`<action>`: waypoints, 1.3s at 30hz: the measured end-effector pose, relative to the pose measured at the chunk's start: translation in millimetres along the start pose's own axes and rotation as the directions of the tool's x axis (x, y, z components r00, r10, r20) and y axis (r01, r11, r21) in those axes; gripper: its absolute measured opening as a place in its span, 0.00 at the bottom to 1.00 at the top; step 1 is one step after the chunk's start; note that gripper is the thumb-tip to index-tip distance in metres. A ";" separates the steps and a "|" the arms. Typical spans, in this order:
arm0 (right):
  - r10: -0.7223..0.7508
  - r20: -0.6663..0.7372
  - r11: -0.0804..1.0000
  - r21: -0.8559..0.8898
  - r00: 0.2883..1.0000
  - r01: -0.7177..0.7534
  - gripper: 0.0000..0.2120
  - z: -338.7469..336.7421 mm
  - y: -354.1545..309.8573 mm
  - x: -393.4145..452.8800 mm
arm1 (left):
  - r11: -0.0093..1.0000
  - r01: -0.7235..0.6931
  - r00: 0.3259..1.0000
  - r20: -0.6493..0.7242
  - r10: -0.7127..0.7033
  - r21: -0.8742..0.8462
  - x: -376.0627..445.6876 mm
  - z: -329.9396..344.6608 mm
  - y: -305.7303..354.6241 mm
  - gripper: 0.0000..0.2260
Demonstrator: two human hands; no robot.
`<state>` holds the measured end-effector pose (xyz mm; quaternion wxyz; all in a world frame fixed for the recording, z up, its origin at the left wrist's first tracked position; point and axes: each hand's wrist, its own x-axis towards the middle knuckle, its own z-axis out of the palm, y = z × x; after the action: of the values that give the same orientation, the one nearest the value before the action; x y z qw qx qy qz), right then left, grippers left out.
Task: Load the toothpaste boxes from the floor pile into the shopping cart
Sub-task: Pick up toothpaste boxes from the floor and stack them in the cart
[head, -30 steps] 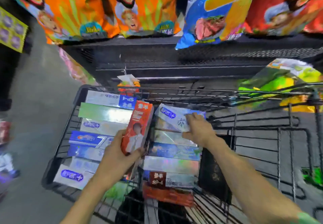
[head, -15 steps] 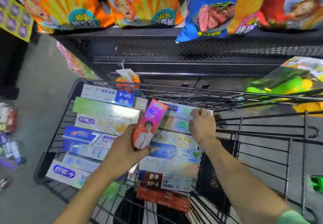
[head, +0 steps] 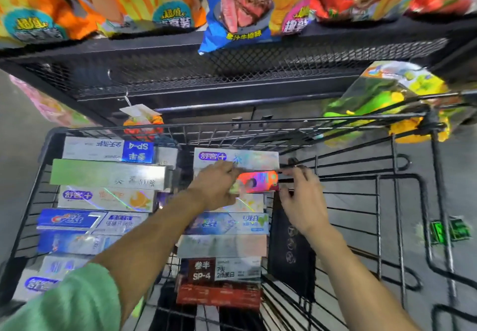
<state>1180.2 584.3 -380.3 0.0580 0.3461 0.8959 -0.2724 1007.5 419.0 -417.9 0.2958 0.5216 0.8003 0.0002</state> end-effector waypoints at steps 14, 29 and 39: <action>-0.042 0.052 0.999 0.008 0.998 0.041 0.16 -0.5 5.1 -14.0 | 0.970 0.111 0.979 -0.194 -0.069 0.215 8.6 20.0 6.7 0.26; -0.413 0.151 0.883 -0.175 0.898 0.435 0.23 -32.6 -130.1 -28.9 | 0.942 0.324 0.856 -0.450 -0.254 0.084 -172.9 -61.6 -33.7 0.26; -0.753 0.253 0.544 -0.279 0.607 0.792 0.30 -7.0 -344.4 -82.8 | 0.748 0.649 0.538 -0.612 -0.580 -0.138 -415.7 -54.3 -107.0 0.26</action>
<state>1018.8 328.4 -195.9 0.0410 -0.1157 0.9855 -0.1169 1009.3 39.8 -209.4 -0.0311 0.1912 0.9807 0.0251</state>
